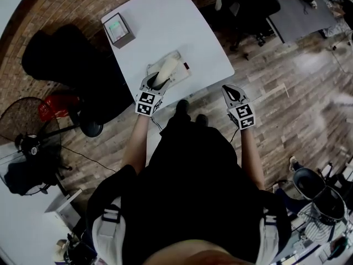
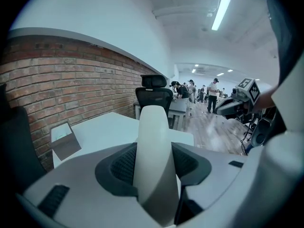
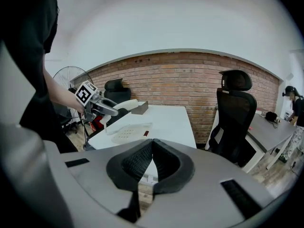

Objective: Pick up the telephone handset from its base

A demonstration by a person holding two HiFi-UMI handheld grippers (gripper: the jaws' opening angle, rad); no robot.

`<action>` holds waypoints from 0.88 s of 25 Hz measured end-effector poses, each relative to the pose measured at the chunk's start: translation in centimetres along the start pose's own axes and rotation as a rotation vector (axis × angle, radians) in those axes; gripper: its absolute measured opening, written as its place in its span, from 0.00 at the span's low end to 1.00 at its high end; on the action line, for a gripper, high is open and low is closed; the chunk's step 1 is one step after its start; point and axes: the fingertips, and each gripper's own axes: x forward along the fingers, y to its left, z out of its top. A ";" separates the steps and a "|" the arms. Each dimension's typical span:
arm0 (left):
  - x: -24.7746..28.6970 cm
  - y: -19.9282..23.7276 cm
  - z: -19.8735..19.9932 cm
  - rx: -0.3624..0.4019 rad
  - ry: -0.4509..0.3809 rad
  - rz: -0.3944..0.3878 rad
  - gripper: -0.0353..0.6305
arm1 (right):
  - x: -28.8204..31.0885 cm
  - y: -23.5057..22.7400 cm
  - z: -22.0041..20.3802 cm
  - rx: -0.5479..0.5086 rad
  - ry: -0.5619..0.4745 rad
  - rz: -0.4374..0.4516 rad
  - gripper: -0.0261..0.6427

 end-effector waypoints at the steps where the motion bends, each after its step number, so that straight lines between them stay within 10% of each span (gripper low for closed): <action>1: -0.2 -0.2 0.1 -0.013 -0.008 0.006 0.38 | 0.0 0.1 0.0 -0.006 -0.001 0.011 0.04; 22: -5.3 -4.9 1.6 -0.102 -0.133 0.082 0.38 | -2.0 1.0 -2.1 -0.047 -0.026 0.124 0.04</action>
